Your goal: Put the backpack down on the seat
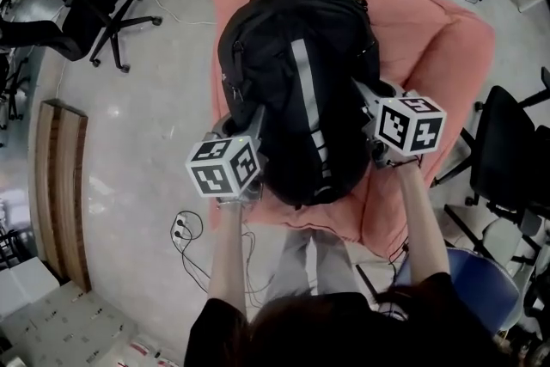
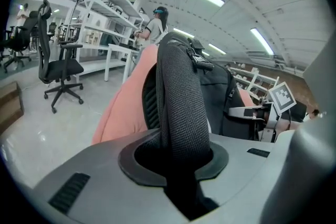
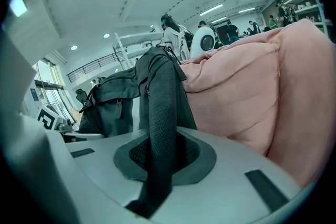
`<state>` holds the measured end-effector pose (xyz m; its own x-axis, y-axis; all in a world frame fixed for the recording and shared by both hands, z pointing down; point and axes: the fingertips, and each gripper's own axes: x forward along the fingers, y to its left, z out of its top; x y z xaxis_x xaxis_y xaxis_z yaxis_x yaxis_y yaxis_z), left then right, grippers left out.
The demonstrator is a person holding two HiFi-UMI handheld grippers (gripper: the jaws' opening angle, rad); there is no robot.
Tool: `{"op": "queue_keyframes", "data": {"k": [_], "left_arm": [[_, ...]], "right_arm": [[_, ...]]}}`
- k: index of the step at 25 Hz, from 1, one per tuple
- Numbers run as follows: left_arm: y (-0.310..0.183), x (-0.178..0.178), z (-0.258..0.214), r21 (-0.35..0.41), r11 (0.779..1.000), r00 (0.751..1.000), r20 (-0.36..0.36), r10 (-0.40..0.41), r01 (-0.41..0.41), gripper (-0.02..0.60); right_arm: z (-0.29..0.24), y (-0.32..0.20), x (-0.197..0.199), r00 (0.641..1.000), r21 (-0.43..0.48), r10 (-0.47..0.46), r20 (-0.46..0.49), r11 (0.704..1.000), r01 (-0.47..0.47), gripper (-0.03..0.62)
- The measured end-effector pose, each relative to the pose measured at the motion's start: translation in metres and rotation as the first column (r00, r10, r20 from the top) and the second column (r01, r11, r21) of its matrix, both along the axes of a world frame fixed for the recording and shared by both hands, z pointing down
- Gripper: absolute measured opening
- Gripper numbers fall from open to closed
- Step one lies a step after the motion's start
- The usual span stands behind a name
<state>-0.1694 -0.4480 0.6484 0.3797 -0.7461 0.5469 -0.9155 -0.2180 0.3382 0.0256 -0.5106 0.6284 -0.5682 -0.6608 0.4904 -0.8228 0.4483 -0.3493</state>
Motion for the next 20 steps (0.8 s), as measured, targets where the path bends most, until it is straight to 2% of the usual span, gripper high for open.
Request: {"op": "queue_keyframes", "data": {"k": [12, 20], "left_arm": [[-0.0066, -0.0055, 0.0085, 0.005, 1.0, 0.999, 0.026, -0.028, 0.028, 0.126], [-0.0051, -0.0066, 0.0062, -0.01, 1.0, 1.0, 0.025, -0.009, 0.009, 0.181]], "right_arm": [[0.009, -0.0087, -0.0002, 1.0, -0.01, 0.018, -0.012, 1.0, -0.018, 0.048], [0.0082, -0.0102, 0.0008, 0.999, -0.027, 0.034, -0.026, 0.999, -0.035, 0.14]]}}
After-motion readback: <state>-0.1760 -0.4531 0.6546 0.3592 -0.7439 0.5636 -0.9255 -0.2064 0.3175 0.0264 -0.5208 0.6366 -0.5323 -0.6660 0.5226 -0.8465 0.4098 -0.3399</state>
